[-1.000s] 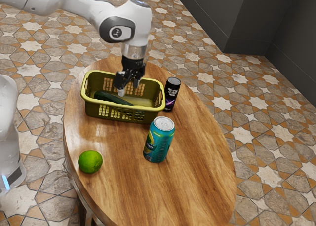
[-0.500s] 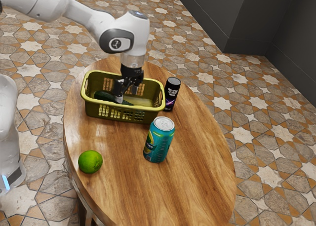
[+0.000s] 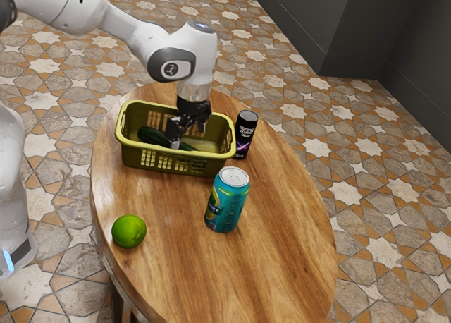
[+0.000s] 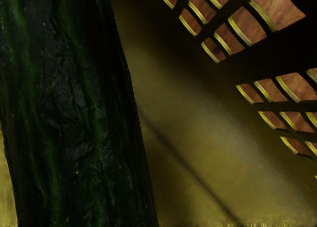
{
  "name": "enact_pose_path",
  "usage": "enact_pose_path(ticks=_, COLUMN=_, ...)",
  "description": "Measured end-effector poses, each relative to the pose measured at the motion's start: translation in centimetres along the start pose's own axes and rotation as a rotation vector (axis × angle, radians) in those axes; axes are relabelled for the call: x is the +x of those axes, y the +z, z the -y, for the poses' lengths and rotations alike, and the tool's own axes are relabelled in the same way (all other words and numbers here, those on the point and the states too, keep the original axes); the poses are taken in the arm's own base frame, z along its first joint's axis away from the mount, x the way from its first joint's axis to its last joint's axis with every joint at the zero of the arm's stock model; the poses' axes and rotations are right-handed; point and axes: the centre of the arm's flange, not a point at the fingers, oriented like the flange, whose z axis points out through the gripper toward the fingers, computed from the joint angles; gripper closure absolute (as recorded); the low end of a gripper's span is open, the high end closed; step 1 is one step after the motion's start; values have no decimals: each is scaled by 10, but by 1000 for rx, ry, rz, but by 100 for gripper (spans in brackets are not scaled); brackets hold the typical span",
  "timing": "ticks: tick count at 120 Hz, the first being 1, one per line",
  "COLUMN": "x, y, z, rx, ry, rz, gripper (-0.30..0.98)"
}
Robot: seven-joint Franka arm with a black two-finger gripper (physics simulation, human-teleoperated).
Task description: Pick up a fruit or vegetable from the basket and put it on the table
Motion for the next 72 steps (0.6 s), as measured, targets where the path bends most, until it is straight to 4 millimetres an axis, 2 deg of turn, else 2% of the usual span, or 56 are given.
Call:
enact_pose_path(ticks=27, x=5, y=0, z=19, rx=-11, ry=10, rz=7, gripper=0)
enact_pose_path(ticks=72, x=5, y=19, z=15, rx=10, ry=-11, rz=-12, gripper=0)
